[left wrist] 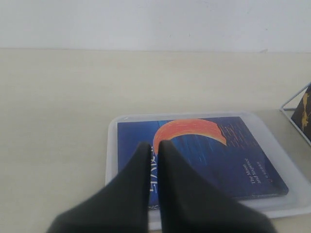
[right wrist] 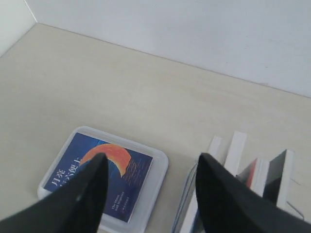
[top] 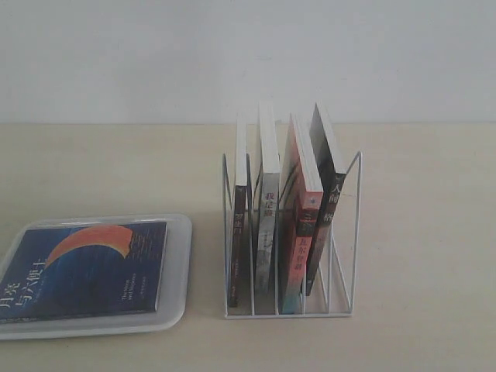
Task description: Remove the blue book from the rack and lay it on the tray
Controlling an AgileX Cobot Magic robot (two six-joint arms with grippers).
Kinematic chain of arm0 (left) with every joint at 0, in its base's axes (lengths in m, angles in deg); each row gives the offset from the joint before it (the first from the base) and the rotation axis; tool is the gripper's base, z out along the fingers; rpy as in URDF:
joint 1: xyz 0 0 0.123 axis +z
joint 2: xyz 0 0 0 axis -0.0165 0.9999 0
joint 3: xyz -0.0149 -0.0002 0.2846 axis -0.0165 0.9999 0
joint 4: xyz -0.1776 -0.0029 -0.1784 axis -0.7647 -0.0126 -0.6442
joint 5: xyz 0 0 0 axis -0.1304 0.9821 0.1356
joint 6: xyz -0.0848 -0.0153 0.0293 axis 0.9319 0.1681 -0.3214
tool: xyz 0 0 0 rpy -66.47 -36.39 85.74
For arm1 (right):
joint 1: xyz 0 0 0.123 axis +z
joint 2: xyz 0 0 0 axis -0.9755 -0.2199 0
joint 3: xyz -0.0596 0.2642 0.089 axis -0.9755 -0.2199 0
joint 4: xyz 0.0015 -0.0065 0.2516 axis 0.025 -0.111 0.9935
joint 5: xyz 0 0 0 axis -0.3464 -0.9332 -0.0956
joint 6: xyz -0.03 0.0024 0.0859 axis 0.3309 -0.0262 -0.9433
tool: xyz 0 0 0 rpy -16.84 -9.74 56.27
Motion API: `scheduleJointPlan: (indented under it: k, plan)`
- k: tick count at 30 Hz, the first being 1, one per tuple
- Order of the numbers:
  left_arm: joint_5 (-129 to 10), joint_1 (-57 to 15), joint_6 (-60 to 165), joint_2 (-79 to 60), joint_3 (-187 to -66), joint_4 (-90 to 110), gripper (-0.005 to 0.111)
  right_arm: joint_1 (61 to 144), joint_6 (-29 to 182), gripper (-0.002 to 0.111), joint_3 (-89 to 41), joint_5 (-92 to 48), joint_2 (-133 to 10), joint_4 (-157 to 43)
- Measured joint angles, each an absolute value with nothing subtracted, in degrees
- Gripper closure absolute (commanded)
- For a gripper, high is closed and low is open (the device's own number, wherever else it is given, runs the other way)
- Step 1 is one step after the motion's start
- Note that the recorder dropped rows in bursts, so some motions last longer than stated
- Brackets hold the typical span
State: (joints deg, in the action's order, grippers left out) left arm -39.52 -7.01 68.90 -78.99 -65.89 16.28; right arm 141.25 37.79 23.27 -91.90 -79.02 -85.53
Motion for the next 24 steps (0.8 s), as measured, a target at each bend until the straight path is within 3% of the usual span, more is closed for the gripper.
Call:
scheduleJointPlan:
  k: [8,15,24]
  plan:
    - [-39.52,-7.01,68.9,-78.99,-65.89,16.28,0.102,141.25,37.47,0.06,8.12,-92.03,-65.17,-88.5]
    - [-39.52,-7.01,68.9,-78.99,-65.89,16.28,0.102,141.25,31.66,0.108,-8.48,-92.11,-52.89,-93.51]
    - [-39.52,-7.01,68.9,-78.99,-65.89,16.28,0.102,141.25,23.05,0.108,-29.43,-88.31,-43.99,-94.32]
